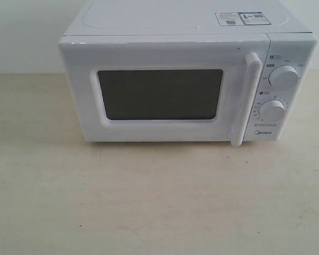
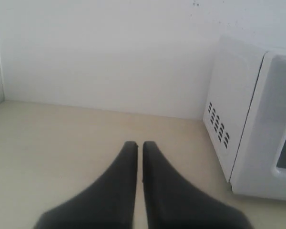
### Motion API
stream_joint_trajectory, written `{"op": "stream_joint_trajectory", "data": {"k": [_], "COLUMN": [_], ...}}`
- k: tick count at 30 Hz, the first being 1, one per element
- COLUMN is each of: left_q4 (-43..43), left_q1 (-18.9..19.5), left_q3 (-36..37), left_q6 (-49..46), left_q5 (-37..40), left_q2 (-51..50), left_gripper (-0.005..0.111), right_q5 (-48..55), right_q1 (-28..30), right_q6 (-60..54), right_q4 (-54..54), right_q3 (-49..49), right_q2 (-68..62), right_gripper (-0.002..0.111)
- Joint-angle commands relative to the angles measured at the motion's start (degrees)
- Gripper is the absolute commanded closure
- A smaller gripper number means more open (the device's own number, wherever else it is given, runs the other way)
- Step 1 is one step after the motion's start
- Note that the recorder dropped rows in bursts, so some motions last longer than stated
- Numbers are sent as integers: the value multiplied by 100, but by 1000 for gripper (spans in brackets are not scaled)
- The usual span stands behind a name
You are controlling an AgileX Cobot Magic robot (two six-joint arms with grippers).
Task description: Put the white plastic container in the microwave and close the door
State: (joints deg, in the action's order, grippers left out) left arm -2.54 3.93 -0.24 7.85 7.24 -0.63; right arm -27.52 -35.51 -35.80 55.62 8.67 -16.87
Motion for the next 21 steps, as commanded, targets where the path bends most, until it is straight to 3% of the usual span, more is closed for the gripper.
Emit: {"op": "stream_joint_trajectory", "data": {"k": [1, 5, 21], "left_q4": [25, 11, 23], "left_q1": [19, 19, 6], "left_q3": [24, 24, 24], "left_q6": [-215, -299, 289], "left_q5": [649, 1012, 1021], "left_q2": [18, 18, 63], "left_gripper": [102, 102, 102], "right_q5": [-15, -15, -19], "right_q1": [15, 15, 15], "right_q6": [-23, -23, -23], "right_q4": [-38, -38, -38], "right_q3": [-13, -13, -13], "right_q2": [14, 14, 14], "right_gripper": [108, 108, 108]}}
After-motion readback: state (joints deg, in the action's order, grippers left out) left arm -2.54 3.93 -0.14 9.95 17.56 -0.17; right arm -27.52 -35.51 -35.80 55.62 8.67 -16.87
